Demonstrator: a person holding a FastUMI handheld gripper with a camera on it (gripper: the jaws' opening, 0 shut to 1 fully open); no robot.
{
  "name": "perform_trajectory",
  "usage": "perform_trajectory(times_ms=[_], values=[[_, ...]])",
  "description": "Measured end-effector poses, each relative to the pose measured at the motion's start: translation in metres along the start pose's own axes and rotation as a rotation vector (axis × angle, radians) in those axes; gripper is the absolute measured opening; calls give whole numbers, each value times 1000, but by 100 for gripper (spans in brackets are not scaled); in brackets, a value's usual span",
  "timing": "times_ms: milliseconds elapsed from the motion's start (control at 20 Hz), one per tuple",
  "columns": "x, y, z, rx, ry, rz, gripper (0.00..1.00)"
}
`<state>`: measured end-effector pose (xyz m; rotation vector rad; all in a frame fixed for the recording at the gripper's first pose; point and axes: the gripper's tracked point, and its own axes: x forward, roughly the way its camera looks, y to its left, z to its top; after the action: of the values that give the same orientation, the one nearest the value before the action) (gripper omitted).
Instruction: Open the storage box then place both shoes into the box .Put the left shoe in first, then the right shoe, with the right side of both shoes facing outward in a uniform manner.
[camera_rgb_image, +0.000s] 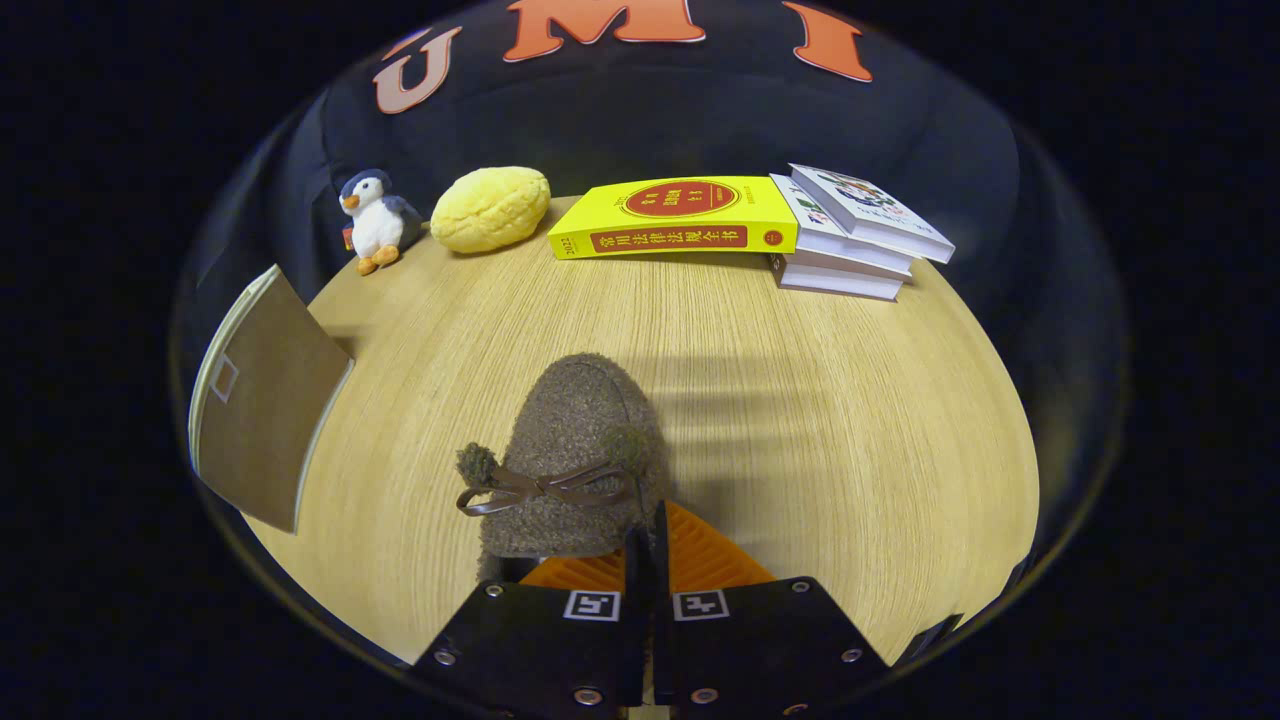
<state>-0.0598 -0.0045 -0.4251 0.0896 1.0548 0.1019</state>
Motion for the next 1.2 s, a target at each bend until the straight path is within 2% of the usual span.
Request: perform_trajectory(times_ms=[250,500,700,1000,1200], values=[[-44,44,36,34,-49,11,5],[-86,120,72,75,-71,93,5],[-112,170,105,-14,-138,95,5],[-130,270,132,-28,-145,181,5],[-127,329,132,-33,-104,218,5]])
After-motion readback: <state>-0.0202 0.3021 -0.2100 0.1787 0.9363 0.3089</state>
